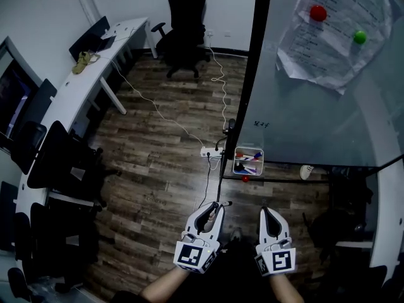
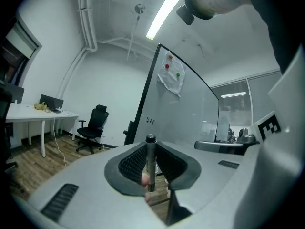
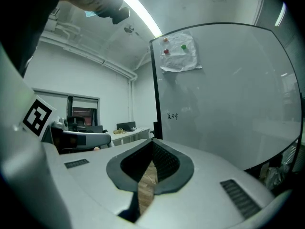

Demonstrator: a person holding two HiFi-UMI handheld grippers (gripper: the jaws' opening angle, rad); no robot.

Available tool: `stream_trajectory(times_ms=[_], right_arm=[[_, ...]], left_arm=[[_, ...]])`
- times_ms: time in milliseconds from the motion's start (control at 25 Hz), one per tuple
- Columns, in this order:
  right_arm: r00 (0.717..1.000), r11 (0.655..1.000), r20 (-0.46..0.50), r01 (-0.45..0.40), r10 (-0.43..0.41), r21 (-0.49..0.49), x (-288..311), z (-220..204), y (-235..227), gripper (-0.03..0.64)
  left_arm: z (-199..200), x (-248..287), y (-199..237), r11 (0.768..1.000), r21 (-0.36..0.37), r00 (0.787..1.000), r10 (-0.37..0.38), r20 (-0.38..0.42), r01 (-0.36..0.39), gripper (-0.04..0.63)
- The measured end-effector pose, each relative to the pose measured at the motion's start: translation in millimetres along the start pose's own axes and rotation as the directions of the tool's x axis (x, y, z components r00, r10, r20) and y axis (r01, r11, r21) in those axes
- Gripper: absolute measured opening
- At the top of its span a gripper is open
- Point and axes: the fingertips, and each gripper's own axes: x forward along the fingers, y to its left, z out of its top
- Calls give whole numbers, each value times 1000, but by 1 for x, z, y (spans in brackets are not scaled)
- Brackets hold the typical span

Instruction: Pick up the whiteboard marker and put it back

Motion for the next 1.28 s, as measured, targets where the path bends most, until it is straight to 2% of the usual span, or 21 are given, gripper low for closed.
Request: stream_trajectory(times_ms=[400, 760, 1000, 1280], right_arm=[[999, 999, -14, 48, -47, 15, 0, -9, 4, 13], [1000, 1000, -16, 10, -10, 10, 20, -9, -12, 14], [999, 1000, 36, -7, 6, 26, 35, 4, -34, 13], [1000, 1000, -3, 0, 0, 27, 49, -2, -60, 13]], left_arm=[[-5, 4, 6, 999, -11, 999, -41, 0, 41, 74], [0, 34, 10, 1000, -1, 1000, -9, 2, 9, 74], [-1, 60, 8, 1000, -8, 1000, 5, -7, -5, 74], [-6, 88, 12, 1000, -1, 1000, 25, -7, -25, 74]])
